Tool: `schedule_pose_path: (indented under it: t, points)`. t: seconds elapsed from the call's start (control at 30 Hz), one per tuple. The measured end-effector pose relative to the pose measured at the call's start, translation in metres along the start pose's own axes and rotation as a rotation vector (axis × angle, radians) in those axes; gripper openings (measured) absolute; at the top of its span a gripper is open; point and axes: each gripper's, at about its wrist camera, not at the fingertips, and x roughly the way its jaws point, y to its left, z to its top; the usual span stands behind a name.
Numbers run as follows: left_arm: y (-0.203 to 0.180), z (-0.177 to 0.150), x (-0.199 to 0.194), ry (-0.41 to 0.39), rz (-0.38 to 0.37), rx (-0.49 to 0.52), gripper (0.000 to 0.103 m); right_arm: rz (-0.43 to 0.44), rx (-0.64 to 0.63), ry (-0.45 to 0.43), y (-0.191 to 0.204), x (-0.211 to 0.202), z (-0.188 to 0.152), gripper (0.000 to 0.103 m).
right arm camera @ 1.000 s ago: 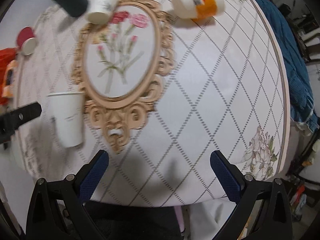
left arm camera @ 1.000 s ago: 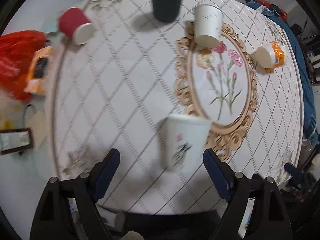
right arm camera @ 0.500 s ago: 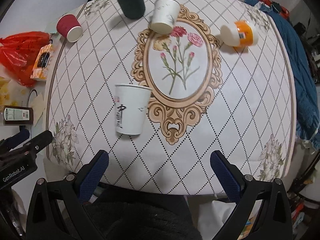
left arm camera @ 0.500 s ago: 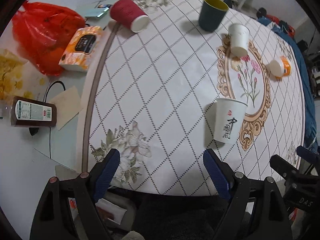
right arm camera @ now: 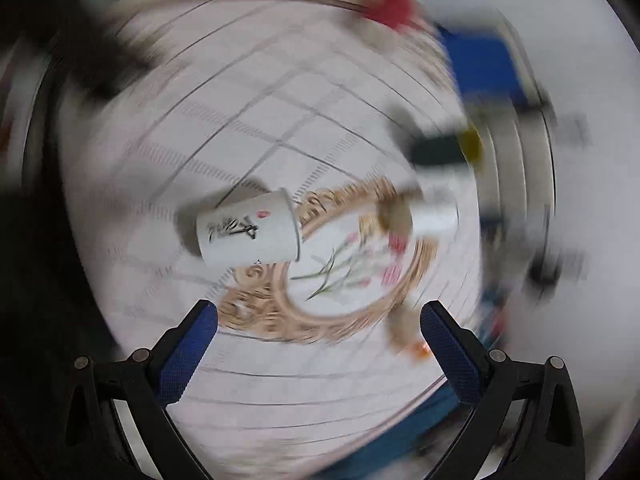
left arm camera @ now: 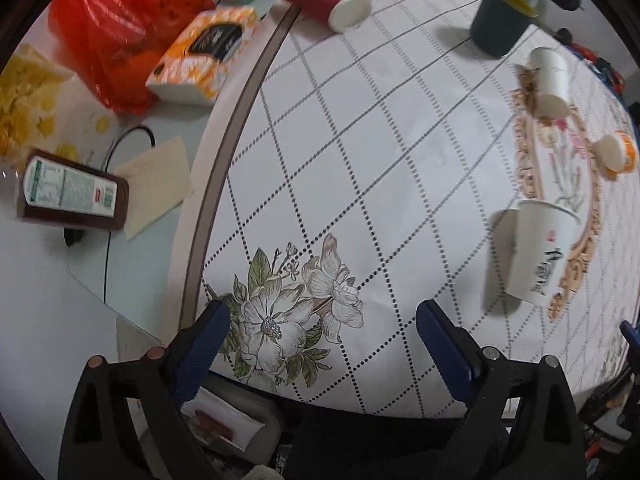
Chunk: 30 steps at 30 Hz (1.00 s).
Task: Flip cup upside down
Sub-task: 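Close the right gripper around the white cup while the left gripper releases it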
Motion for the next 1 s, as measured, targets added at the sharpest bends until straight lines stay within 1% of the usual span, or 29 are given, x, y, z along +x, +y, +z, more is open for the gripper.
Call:
schedule_pose_path:
  t: [0.03,0.07,0.17,0.2,0.23,0.33,0.4,0.47,0.57,0.63,0.77,0.93,1.0]
  points:
    - [0.0,0.0,0.004,0.01,-0.007,-0.017,0.095,-0.041,-0.154,-0.019,0.012,0.003,0.002,0.103]
    - [0.0,0.0,0.008,0.016,-0.011,-0.03,0.095,-0.075,-0.277,-0.027,0.022,0.007,0.002,0.103]
    - [-0.003,0.001,0.021,0.041,-0.003,-0.07,0.095,-0.181,-0.699,-0.062,0.053,0.024,-0.009,0.103]
    - [-0.004,0.001,0.024,0.05,-0.004,-0.083,0.095,-0.2,-0.786,-0.073,0.058,0.028,-0.011,0.103]
    - [-0.005,0.0,0.027,0.057,0.001,-0.097,0.096,-0.228,-0.914,-0.095,0.065,0.035,-0.018,0.103]
    - [-0.005,0.0,0.034,0.072,0.005,-0.136,0.096,-0.311,-1.22,-0.143,0.079,0.056,-0.038,0.103]
    - [-0.003,-0.001,0.039,0.083,0.011,-0.16,0.096,-0.361,-1.398,-0.179,0.083,0.071,-0.048,0.101]
    - [-0.002,-0.002,0.045,0.095,0.012,-0.18,0.096,-0.42,-1.529,-0.213,0.087,0.085,-0.054,0.097]
    - [0.0,-0.005,0.054,0.114,0.012,-0.197,0.096,-0.488,-1.681,-0.262,0.088,0.101,-0.058,0.095]
    - [-0.001,-0.005,0.059,0.118,0.019,-0.195,0.096,-0.498,-1.724,-0.276,0.088,0.106,-0.055,0.094]
    - [-0.003,-0.008,0.066,0.128,0.014,-0.19,0.096,-0.481,-1.772,-0.28,0.086,0.114,-0.049,0.093]
    - [-0.007,-0.007,0.071,0.128,0.017,-0.177,0.096,-0.467,-1.813,-0.259,0.088,0.127,-0.046,0.089]
    - [-0.008,-0.003,0.072,0.13,0.018,-0.175,0.096,-0.469,-1.815,-0.255,0.093,0.13,-0.046,0.086]
